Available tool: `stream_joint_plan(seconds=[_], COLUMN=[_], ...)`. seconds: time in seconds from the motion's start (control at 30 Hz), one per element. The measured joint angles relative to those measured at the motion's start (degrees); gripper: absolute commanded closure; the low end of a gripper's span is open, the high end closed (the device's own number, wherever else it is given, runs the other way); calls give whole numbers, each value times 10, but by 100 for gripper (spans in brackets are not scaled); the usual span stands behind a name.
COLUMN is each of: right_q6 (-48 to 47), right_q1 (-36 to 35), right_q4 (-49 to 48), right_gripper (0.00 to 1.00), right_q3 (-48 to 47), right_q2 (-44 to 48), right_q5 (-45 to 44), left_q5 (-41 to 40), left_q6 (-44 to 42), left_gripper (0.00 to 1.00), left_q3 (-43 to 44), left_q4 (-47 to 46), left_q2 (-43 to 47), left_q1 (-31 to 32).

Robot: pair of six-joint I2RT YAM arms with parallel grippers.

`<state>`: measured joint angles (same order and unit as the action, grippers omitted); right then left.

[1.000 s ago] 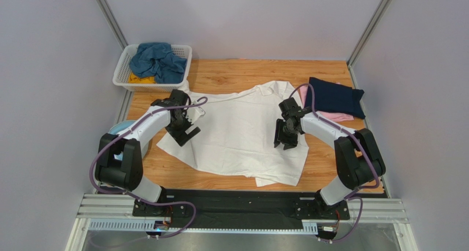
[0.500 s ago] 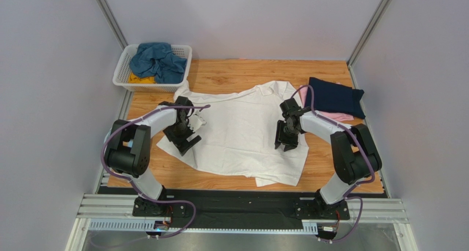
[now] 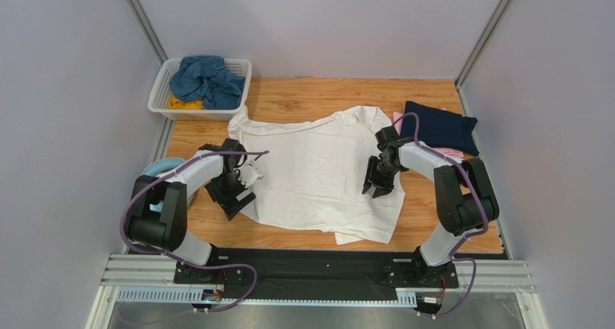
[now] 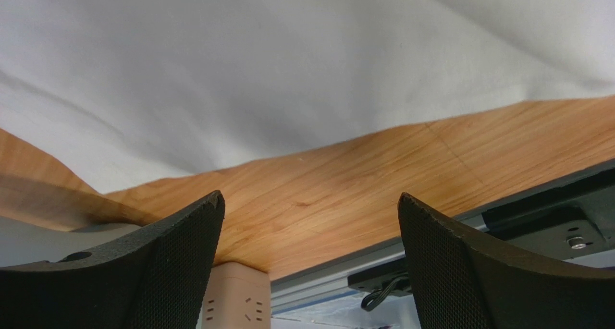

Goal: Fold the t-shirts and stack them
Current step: Flatten out the tshirt

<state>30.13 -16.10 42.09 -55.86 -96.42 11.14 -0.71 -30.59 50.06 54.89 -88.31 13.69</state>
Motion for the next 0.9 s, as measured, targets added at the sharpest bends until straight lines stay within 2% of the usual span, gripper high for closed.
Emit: stream_joint_plan(seconds=[0.27,0.33,0.43,0.57,0.7,0.9], right_q6=[0,0,0,1,1,1], right_q1=[7,7,7,7,7,7], right_q4=[5,5,5,4,3,0], right_gripper=[58,58,60,60,60,60], right_q3=[-2,-2,-2,-2,-2,-2], right_q2=[-3,-3,-3,-3,-3,-2], right_q5=[9,9,9,9,9,4], left_q5=[-13,2,40,98,127,147], left_q6=[-17,-13,10,48,73,89], left_gripper=[11,12,12,13,15,17], left_q3=[-42,-16,71,162,171,125], left_q4=[24,40,38,-24,-61,-79], left_q2=[70,81,91,89,30,-101], left_q1=[-20,-21,-22,-21,-17,-23])
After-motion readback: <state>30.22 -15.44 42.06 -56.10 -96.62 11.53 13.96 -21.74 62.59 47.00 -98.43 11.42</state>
